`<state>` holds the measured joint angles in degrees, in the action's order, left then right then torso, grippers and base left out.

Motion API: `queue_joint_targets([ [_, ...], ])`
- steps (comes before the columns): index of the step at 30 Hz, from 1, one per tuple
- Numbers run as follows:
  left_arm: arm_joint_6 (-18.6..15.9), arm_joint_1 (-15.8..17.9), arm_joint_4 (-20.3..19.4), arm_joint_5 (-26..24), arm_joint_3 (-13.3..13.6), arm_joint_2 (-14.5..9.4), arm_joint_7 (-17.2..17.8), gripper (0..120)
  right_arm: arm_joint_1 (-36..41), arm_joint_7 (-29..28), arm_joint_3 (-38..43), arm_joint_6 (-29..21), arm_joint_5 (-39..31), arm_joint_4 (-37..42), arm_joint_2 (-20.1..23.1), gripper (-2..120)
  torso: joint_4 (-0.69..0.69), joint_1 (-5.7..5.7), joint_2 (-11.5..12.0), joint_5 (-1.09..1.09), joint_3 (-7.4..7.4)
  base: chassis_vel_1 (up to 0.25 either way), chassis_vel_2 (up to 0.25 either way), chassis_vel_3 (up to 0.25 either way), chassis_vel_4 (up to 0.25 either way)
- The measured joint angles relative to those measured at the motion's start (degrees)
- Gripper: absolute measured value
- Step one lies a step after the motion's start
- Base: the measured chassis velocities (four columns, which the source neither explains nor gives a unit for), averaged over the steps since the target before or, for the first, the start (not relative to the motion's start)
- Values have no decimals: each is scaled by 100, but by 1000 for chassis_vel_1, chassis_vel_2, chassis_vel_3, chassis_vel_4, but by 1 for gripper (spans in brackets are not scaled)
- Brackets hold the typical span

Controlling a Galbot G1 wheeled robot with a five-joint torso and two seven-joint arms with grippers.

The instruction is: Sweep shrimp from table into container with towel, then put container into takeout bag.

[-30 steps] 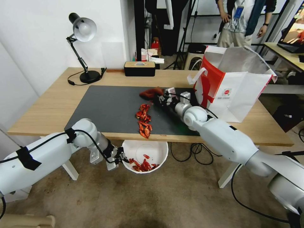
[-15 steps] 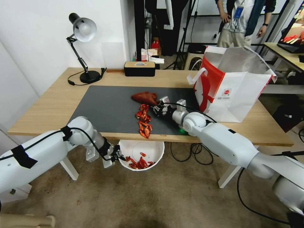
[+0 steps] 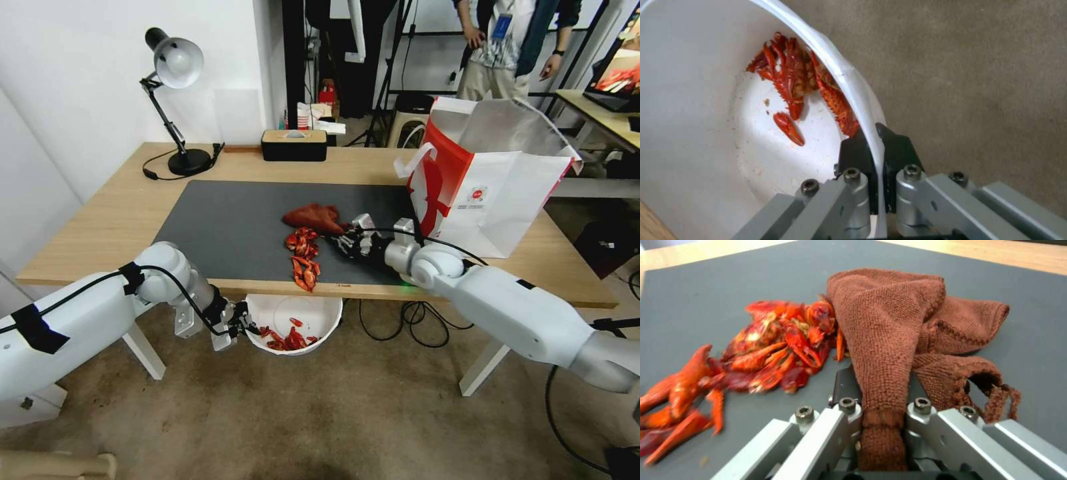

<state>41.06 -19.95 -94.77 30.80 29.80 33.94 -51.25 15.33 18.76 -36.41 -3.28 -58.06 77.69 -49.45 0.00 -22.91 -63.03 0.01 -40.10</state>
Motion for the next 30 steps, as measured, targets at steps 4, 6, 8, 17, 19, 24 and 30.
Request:
queue_joint_targets([
  [4, -15, 1, -48, -5, -1, -3, 0, 0, -66, 175, -108, -12, -1, 32, 80, 4, -1, 0, 0, -2, 0, 0, 0, 0, 0],
  [6, -22, 6, -68, -12, -2, -12, 0, 0, -167, 288, -207, -19, -14, 17, 75, 4, -2, 0, 0, -1, 0, 0, 0, 0, 0],
  [8, -23, 11, -69, -15, -2, -16, 0, 0, -206, 326, -247, -21, -21, 14, 67, 4, -2, 0, 0, -2, 0, 0, 0, 0, 0],
  [17, -25, 50, -44, -27, -18, -66, -1, 0, -519, 553, -561, -27, -43, -23, -66, 4, 2, -1, 2, -1, -2, 0, 0, 0, 0],
  [19, -24, 40, -20, -28, -34, -67, 1, 0, -572, 592, -632, -18, -41, -6, -71, 4, 2, -1, 2, -1, -2, 0, 0, 0, 0],
  [24, -22, 39, 55, -42, -67, -44, 4, 0, -589, 699, -711, 28, -37, 70, -25, 4, 1, -1, 2, -2, -2, 0, 0, 0, 0],
  [30, -20, 69, 100, -67, -70, -32, 3, 0, -466, 766, -721, 124, -15, 220, 59, 4, 0, -1, 2, 0, -1, 0, 0, 0, 0],
])
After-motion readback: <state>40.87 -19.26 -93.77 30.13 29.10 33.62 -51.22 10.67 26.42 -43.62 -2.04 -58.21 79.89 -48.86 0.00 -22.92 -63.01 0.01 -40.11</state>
